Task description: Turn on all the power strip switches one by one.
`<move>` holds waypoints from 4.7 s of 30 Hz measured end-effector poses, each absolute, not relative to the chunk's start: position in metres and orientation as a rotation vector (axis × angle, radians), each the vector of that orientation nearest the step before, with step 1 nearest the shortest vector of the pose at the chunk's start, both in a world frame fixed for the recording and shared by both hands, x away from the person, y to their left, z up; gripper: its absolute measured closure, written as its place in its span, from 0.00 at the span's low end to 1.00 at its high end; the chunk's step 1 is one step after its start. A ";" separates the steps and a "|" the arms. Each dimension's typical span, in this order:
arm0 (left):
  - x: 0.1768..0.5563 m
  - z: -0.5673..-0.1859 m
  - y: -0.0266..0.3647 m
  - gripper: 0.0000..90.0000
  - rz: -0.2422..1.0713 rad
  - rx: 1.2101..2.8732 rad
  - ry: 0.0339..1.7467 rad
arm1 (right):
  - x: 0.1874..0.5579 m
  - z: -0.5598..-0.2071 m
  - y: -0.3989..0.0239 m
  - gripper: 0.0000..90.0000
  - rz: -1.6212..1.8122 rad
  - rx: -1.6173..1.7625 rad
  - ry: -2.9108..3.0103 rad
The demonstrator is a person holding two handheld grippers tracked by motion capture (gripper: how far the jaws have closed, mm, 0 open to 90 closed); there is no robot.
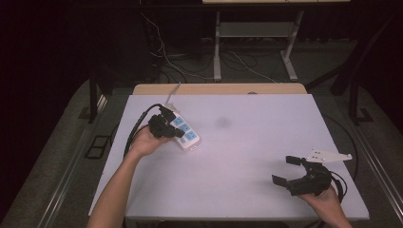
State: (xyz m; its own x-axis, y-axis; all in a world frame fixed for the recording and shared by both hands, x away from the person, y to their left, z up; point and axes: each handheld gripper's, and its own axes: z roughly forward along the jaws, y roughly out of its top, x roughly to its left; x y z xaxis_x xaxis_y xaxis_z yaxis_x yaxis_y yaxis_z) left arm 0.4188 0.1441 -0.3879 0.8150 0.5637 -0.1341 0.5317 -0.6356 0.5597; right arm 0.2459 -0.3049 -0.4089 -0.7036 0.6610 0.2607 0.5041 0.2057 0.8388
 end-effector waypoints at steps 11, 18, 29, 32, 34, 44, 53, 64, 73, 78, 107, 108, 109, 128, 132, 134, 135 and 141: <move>0.419 -0.403 0.143 1.00 0.044 2.384 0.821 | 0.246 -0.409 -0.306 0.01 1.510 1.131 2.315; 0.416 -0.406 0.140 1.00 0.020 2.383 0.814 | 0.245 -0.409 -0.308 0.01 1.509 1.130 2.306; 0.423 -0.411 0.145 1.00 -0.067 2.335 0.851 | 0.243 -0.408 -0.312 0.01 1.514 1.128 2.297; 0.423 -0.413 0.146 1.00 -0.070 2.325 0.866 | 0.242 -0.407 -0.311 0.01 1.523 1.111 2.299; 0.422 -0.412 0.145 1.00 -0.048 2.339 0.854 | 0.242 -0.406 -0.311 0.01 1.525 1.105 2.302; 0.422 -0.410 0.143 1.00 -0.040 2.347 0.852 | 0.243 -0.407 -0.312 0.01 1.514 1.116 2.297; 0.425 -0.409 0.143 1.00 -0.010 2.326 0.874 | 0.244 -0.408 -0.312 0.01 1.514 1.126 2.295; 0.428 -0.402 0.158 1.00 -0.007 2.273 0.900 | 0.245 -0.409 -0.314 0.01 1.511 1.132 2.293; 0.432 -0.387 0.163 1.00 0.025 2.279 0.895 | 0.245 -0.408 -0.314 0.01 1.511 1.139 2.287; 0.436 -0.381 0.165 1.00 0.041 2.299 0.903 | 0.245 -0.408 -0.314 0.01 1.509 1.137 2.289; 0.457 -0.396 0.164 1.00 0.049 2.363 0.938 | 0.245 -0.408 -0.317 0.01 1.503 1.146 2.275; 0.456 -0.398 0.164 1.00 0.047 2.369 0.941 | 0.245 -0.408 -0.318 0.01 1.504 1.147 2.274; 0.455 -0.399 0.164 1.00 0.048 2.377 0.935 | 0.245 -0.408 -0.318 0.01 1.504 1.146 2.274; 0.455 -0.405 0.165 1.00 0.005 2.351 0.951 | 0.245 -0.408 -0.317 0.01 1.504 1.142 2.273; 0.455 -0.405 0.164 1.00 0.006 2.356 0.954 | 0.245 -0.407 -0.318 0.01 1.504 1.142 2.270; 0.455 -0.405 0.163 1.00 0.024 2.365 0.949 | 0.244 -0.407 -0.319 0.01 1.503 1.144 2.270; 0.455 -0.405 0.163 1.00 0.022 2.364 0.951 | 0.244 -0.407 -0.319 0.01 1.503 1.143 2.270; 0.455 -0.406 0.163 1.00 0.019 2.360 0.964 | 0.244 -0.407 -0.321 0.01 1.507 1.143 2.262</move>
State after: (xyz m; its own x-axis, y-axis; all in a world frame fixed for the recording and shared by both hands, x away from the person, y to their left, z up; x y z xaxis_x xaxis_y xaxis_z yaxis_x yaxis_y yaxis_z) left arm 0.4548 0.1627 -0.4057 0.7381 0.6449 -0.1984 0.6365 -0.5679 0.5218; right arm 0.2439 -0.3210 -0.4066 -0.6837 0.6872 0.2457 0.4913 0.1845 0.8512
